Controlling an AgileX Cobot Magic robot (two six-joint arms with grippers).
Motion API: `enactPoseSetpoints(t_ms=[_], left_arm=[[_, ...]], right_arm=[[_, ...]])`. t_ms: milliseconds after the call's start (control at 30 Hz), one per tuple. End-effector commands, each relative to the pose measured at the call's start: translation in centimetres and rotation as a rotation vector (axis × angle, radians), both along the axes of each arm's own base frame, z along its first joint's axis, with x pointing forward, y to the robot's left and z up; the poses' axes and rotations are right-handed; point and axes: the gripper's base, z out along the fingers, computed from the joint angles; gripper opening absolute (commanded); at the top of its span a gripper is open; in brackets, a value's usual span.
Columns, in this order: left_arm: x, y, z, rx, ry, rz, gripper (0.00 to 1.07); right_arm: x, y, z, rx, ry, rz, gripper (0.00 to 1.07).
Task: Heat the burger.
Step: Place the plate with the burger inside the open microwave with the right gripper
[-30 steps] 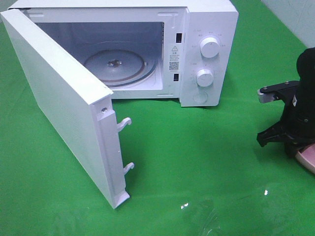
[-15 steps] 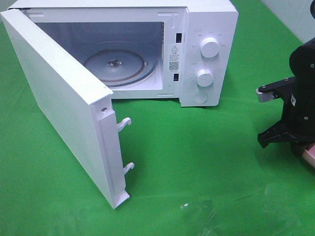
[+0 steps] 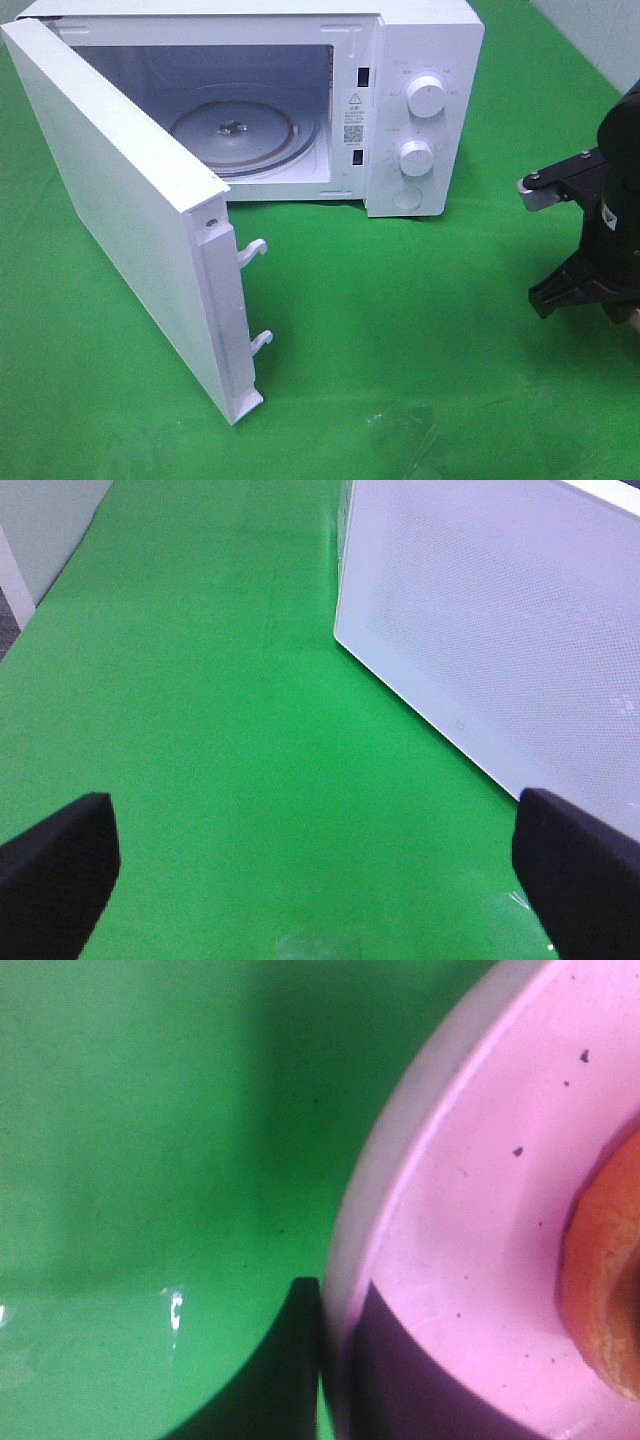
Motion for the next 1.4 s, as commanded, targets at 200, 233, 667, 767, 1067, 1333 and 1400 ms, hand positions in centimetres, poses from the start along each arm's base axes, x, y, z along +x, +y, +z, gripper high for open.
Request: enactPoseSetpoints(t_ms=[200, 233, 667, 767, 1067, 1333, 1400], left_arm=[[-0.3, 0.0, 0.1, -0.001, -0.021, -0.002, 1.01], [-0.3, 0.0, 0.1, -0.001, -0.021, -0.002, 1.01], [-0.3, 0.0, 0.1, -0.001, -0.021, -0.002, 1.01], [-0.3, 0.0, 0.1, -0.001, -0.021, -0.002, 1.01], [-0.3, 0.0, 0.1, -0.001, -0.021, -0.002, 1.01], [-0.3, 0.0, 0.1, -0.001, -0.021, -0.002, 1.01], [-0.3, 0.0, 0.1, -0.001, -0.021, -0.002, 1.01]], right_arm=[[-2.0, 1.2, 1.5, -0.058, -0.029, 0.107, 0.00], [-2.3, 1.4, 1.5, -0.058, -0.029, 0.118, 0.00], [-6.4, 2.9, 2.6, -0.089, -0.045, 0.259, 0.00], [-6.9, 3.0, 2.8, -0.091, -0.052, 0.275, 0.00], [-9.6, 3.7, 3.7, -0.085, -0.084, 0.381, 0.00], [-11.7, 4.7, 4.7, -0.083, -0.138, 0.514, 0.00], [-12.1, 4.9, 4.9, -0.080, -0.144, 0.534, 0.00]])
